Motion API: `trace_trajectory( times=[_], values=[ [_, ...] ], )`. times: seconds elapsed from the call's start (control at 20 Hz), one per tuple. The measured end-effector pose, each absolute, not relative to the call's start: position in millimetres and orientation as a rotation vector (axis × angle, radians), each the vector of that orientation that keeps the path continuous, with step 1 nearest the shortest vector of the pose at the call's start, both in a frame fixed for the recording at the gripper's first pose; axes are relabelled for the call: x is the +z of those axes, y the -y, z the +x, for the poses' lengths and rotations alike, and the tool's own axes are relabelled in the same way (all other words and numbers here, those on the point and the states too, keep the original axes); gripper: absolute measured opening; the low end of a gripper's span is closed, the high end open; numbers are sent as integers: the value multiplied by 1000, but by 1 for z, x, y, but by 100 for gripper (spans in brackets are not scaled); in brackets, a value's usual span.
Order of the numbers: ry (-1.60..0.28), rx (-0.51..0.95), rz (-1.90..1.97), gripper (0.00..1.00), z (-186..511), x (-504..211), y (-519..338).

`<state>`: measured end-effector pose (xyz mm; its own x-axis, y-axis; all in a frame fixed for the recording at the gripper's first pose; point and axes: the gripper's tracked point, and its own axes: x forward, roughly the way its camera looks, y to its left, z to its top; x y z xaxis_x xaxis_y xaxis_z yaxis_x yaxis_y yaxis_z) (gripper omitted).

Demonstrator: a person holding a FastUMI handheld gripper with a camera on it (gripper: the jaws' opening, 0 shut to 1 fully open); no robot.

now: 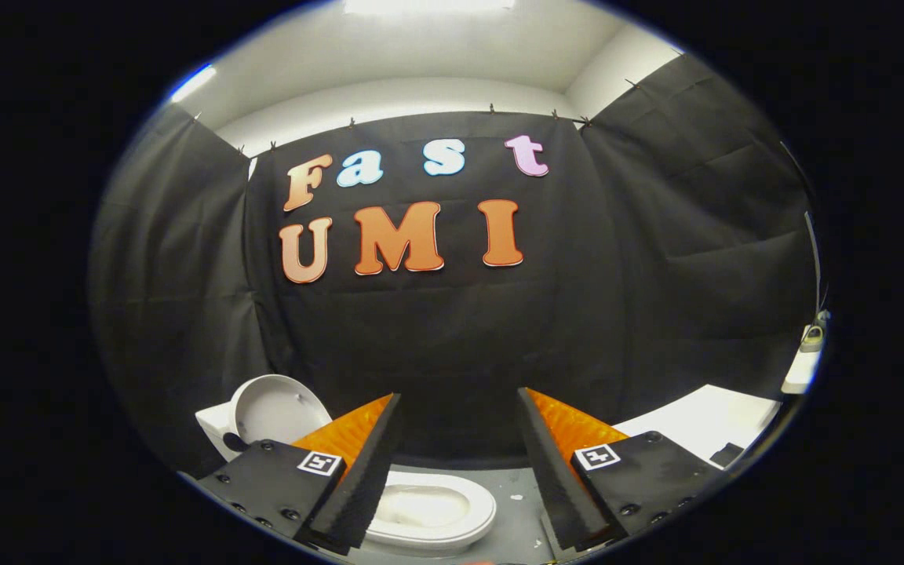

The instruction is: Open the toilet lid.

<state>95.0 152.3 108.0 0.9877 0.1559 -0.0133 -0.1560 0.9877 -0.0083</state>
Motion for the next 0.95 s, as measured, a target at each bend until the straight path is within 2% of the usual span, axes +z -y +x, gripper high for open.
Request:
trace_trajectory(
  times=[0.55,0.95],
  values=[
    [39,112,21,92,75,140,-105],
    [25,137,8,92,71,137,-117]
  ],
)
